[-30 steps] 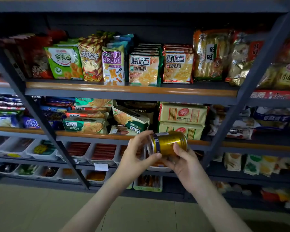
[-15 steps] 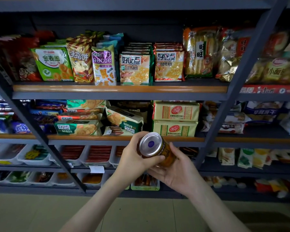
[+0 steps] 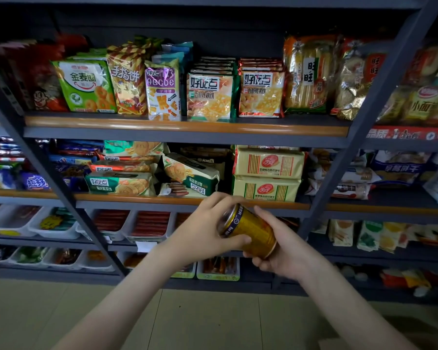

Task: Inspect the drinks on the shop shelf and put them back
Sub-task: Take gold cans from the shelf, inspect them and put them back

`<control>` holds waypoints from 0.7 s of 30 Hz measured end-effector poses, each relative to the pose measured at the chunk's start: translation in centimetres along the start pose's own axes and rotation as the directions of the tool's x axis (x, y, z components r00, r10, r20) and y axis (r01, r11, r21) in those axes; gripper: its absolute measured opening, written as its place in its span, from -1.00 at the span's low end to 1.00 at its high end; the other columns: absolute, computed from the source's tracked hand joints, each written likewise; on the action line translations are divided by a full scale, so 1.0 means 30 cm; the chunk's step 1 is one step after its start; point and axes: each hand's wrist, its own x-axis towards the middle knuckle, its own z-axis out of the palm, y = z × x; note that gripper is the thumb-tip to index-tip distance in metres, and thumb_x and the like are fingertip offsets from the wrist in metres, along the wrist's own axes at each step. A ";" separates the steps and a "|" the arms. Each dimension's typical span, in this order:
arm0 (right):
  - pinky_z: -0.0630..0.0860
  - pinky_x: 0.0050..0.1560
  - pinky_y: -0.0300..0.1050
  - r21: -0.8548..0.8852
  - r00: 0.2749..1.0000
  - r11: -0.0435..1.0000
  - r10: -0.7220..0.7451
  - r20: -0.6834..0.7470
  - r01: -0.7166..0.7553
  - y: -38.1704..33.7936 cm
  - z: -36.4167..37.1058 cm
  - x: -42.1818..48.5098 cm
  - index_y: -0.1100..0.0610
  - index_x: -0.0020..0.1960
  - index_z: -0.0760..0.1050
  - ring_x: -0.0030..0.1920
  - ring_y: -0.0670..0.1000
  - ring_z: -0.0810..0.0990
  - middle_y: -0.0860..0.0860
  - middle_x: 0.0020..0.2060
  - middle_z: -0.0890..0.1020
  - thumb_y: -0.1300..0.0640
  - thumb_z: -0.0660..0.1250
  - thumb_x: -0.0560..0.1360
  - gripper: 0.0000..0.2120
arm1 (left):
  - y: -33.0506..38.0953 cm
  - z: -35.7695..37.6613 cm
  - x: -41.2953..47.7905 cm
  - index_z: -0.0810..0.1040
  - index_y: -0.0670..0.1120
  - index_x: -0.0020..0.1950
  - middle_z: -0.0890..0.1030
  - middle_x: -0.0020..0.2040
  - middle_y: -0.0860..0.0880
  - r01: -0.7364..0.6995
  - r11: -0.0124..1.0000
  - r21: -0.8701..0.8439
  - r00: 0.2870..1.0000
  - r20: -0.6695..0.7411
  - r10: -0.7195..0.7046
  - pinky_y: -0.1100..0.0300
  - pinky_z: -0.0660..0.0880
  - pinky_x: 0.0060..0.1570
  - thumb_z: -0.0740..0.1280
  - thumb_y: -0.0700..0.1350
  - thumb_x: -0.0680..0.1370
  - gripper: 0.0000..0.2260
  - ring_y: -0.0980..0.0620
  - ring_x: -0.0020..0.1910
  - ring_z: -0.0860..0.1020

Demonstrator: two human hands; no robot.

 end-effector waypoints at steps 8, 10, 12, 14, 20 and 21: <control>0.21 -0.61 -0.30 -0.447 0.979 0.871 -0.192 0.075 0.205 -0.091 -0.011 -0.054 0.06 0.23 0.43 -0.51 -0.07 0.33 0.10 -0.27 0.53 -0.45 0.27 0.27 -0.26 | -0.028 -0.037 0.013 0.40 0.05 0.37 0.50 0.18 0.07 0.096 0.983 0.155 0.984 0.133 -0.117 0.18 0.52 0.10 0.46 0.33 0.29 -0.27 0.09 0.11 0.51; 0.24 -0.60 -0.29 -0.403 0.952 0.862 -0.271 0.145 0.307 -0.115 -0.010 -0.073 0.11 0.22 0.42 -0.49 -0.06 0.33 0.07 -0.33 0.51 -0.39 0.23 0.34 -0.32 | -0.013 -0.036 0.002 0.47 0.03 0.27 0.60 0.12 0.04 0.295 0.923 -0.246 0.953 0.139 -0.268 0.06 0.57 0.10 0.42 0.34 0.29 -0.35 -0.03 0.06 0.60; 0.35 -0.50 -0.23 -0.391 0.903 0.814 -0.387 0.187 0.430 -0.131 0.012 -0.088 0.11 0.20 0.44 -0.39 -0.02 0.42 0.08 -0.22 0.55 -0.29 0.25 0.36 -0.41 | 0.023 -0.036 0.006 0.50 -0.07 0.21 0.66 0.05 -0.08 0.405 0.654 -0.639 0.910 0.212 -0.357 -0.02 0.61 0.01 0.42 0.23 0.43 -0.50 -0.12 0.01 0.66; 0.51 -0.27 -0.15 -0.425 0.849 0.737 -0.491 0.198 0.525 -0.142 0.047 -0.091 0.03 0.22 0.46 -0.18 0.00 0.57 0.04 -0.03 0.60 -0.27 0.32 0.36 -0.45 | 0.060 -0.050 0.027 0.51 -0.12 0.16 0.69 -0.02 -0.12 0.383 0.418 -0.823 0.902 0.235 -0.363 0.05 0.64 -0.09 0.31 0.13 0.46 -0.59 -0.09 -0.04 0.68; 0.47 0.03 -0.20 -0.457 0.667 0.547 -0.731 0.147 0.701 -0.230 0.136 -0.108 -0.16 0.33 0.35 0.09 -0.09 0.56 -0.10 0.12 0.52 -0.10 0.35 0.47 -0.55 | 0.088 -0.148 0.075 0.52 -0.13 0.19 0.69 0.02 -0.18 0.327 0.355 -0.876 0.913 0.196 -0.357 0.05 0.64 -0.05 0.31 0.13 0.40 -0.53 -0.14 -0.03 0.67; 0.47 0.01 -0.23 -0.487 0.647 0.508 -0.744 0.169 0.711 -0.252 0.152 -0.115 -0.17 0.35 0.33 0.08 -0.12 0.55 -0.12 0.12 0.50 -0.07 0.33 0.51 -0.57 | 0.082 -0.178 0.083 0.52 -0.13 0.20 0.68 0.05 -0.18 0.331 0.395 -0.857 0.914 0.187 -0.361 0.04 0.64 -0.04 0.34 0.14 0.42 -0.53 -0.15 0.00 0.67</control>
